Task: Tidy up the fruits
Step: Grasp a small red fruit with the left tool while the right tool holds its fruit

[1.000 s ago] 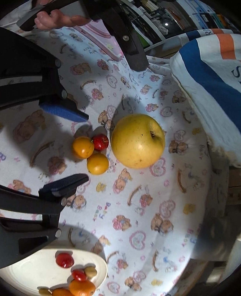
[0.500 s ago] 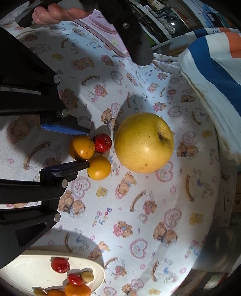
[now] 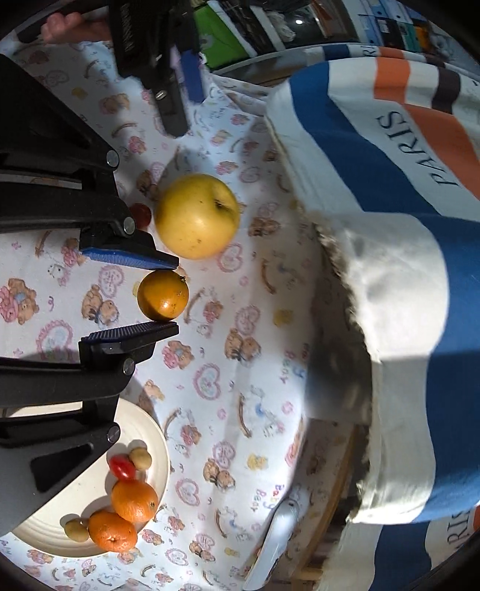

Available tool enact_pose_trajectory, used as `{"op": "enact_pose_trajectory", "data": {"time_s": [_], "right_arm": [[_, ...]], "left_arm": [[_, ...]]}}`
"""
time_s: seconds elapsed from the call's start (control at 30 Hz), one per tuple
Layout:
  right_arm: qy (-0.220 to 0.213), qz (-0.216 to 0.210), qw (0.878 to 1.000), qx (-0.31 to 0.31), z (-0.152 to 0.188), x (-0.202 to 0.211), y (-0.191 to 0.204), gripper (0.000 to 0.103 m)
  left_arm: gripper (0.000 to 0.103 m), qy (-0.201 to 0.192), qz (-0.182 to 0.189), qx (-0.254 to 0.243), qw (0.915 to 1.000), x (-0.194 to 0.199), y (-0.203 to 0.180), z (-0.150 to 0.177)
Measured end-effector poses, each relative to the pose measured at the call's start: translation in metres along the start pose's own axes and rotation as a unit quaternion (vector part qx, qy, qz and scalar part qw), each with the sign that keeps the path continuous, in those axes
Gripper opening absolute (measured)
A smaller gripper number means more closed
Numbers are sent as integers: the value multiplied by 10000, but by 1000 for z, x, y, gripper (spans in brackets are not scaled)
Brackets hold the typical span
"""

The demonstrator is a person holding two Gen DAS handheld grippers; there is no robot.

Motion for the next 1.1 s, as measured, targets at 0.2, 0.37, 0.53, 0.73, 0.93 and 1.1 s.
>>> {"op": "enact_pose_trajectory", "data": {"time_s": [0.2, 0.37, 0.53, 0.73, 0.93, 1.1], "right_arm": [[-59, -22, 10000, -73, -1, 0, -4, 30], [7, -51, 9998, -171, 4, -2, -8, 30], [46, -8, 9997, -250, 5, -4, -12, 30], [66, 9, 9996, -290, 6, -4, -13, 30], [132, 5, 9992, -376, 8, -7, -16, 30], [115, 39, 9993, -366, 7, -6, -16, 30]], "left_arm": [[39, 675, 503, 106, 9964, -20, -26, 21], [39, 894, 616, -237, 9938, -31, -46, 23], [34, 1332, 635, -281, 9887, -48, -56, 39], [30, 1406, 449, -248, 9887, -65, -51, 45], [25, 1339, 345, -330, 9898, -72, -52, 43], [25, 1170, 362, -462, 9914, -64, -60, 36]]}}
Point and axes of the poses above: each gripper's, at about its wrist camera, not at the fingertips, and x roughly against the way its jaws point, y to its left, z to its underside, the point moved 9 cm from there along -x, roughly the way its jaws point, and after that the axes turned 15 degrees about -y, right-handed, at the moved point
